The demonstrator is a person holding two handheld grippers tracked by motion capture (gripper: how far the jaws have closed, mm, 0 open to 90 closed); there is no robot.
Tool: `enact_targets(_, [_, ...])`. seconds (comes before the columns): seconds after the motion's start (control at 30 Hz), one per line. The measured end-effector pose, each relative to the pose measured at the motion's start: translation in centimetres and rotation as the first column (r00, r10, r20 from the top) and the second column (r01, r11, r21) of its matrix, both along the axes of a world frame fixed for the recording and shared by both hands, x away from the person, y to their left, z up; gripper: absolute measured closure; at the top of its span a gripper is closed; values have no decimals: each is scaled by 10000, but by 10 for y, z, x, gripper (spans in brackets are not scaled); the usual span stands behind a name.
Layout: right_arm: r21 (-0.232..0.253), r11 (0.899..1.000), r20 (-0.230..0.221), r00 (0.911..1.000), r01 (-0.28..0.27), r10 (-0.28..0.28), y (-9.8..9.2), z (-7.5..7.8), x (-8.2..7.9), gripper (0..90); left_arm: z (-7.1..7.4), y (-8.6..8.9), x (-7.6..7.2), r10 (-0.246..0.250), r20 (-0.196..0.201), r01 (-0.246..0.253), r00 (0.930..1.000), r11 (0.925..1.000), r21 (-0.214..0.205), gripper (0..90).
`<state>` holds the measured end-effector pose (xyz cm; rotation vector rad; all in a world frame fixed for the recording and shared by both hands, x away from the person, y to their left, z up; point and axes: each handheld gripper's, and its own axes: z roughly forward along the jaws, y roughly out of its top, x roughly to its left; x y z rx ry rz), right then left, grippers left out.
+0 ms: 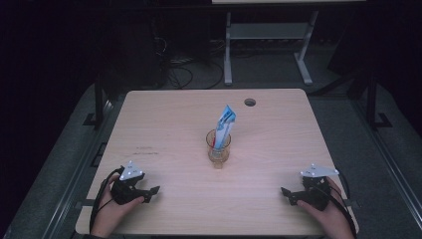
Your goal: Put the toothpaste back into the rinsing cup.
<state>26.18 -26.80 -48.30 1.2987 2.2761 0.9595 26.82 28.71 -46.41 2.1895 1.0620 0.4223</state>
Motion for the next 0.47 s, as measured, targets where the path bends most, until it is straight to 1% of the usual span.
enact_targets(0.07, [-9,10000,12,10000,-15,15,0,0,0,18,-3,3,-2,126,-8,-126,9999,9999,12,221])
enact_targets(0.1, [-7,10000,14,10000,-13,13,0,0,0,18,-4,3,-3,136,77,-136,9999,9999,10,219])
enact_targets(0.2, [-6,10000,5,10000,-7,7,0,0,0,18,-5,6,-5,199,163,-198,9997,9998,-36,208])
enact_targets(0.37, [-6,10000,9,10000,-8,8,0,0,0,18,-11,10,-8,193,561,-174,9982,9992,-350,156])
enact_targets(0.47, [-7,10000,7,10000,-6,6,0,0,0,18,-10,10,-9,204,543,-186,9983,9993,-324,152])
